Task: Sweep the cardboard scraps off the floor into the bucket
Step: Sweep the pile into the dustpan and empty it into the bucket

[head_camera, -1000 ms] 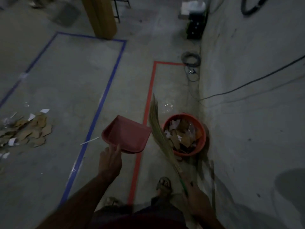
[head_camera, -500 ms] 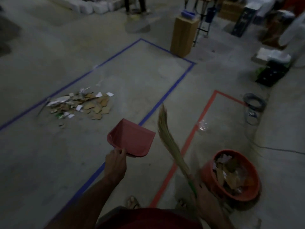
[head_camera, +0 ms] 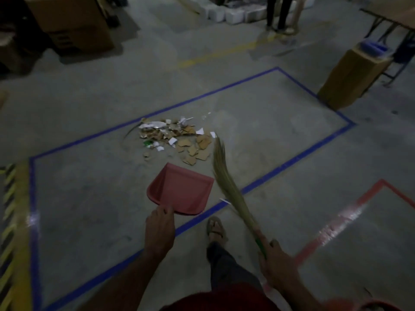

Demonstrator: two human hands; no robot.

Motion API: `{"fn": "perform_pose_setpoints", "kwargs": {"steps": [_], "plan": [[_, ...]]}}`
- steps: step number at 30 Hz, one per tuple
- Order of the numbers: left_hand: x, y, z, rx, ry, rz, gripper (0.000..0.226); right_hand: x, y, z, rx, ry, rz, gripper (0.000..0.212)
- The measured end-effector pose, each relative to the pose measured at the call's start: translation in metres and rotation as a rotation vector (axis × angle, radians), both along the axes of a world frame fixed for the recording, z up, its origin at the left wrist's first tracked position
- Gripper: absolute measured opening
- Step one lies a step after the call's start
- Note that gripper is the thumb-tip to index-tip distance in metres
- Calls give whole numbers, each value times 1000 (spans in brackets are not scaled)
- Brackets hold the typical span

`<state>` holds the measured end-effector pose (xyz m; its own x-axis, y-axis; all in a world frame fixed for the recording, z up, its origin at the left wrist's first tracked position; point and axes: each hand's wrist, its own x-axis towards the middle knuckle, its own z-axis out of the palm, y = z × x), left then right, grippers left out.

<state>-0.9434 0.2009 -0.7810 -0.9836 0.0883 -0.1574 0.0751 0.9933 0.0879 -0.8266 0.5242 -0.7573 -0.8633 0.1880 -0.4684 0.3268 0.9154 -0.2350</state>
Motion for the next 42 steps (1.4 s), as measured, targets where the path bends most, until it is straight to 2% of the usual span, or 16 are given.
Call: {"fn": "perform_pose_setpoints", "kwargs": {"steps": [3, 6, 11, 18, 21, 24, 28, 35, 39, 42], "plan": [[-55, -19, -8, -27, 38, 63, 35, -77, -13, -16, -8, 14, 58, 61], [-115, -33, -10, -36, 51, 75, 43, -156, -23, -27, -4, -14, 142, 61], [-200, -47, 2, -97, 135, 144, 39, -268, -35, -35, -41, -74, 210, 62], [-317, -73, 3, -122, 72, 249, 40, -409, -55, -40, -18, -158, 233, 54], [-368, -90, -14, -95, 29, 278, 38, -469, -65, -60, 4, -226, 191, 58], [-419, -111, -49, -55, -10, 274, 40, -523, -74, -88, -4, -302, 121, 64], [-491, -134, -120, -20, -74, 227, 41, -589, -76, -143, 29, -384, 51, 58], [-576, -147, -249, -72, -152, 183, 44, -652, -86, -289, 48, -519, -80, 43], [-593, -149, -313, -61, -215, 218, 41, -675, -108, -367, -31, -570, 51, 59], [-594, -150, -346, -50, -249, 248, 45, -691, -131, -397, -99, -558, 148, 58]]}}
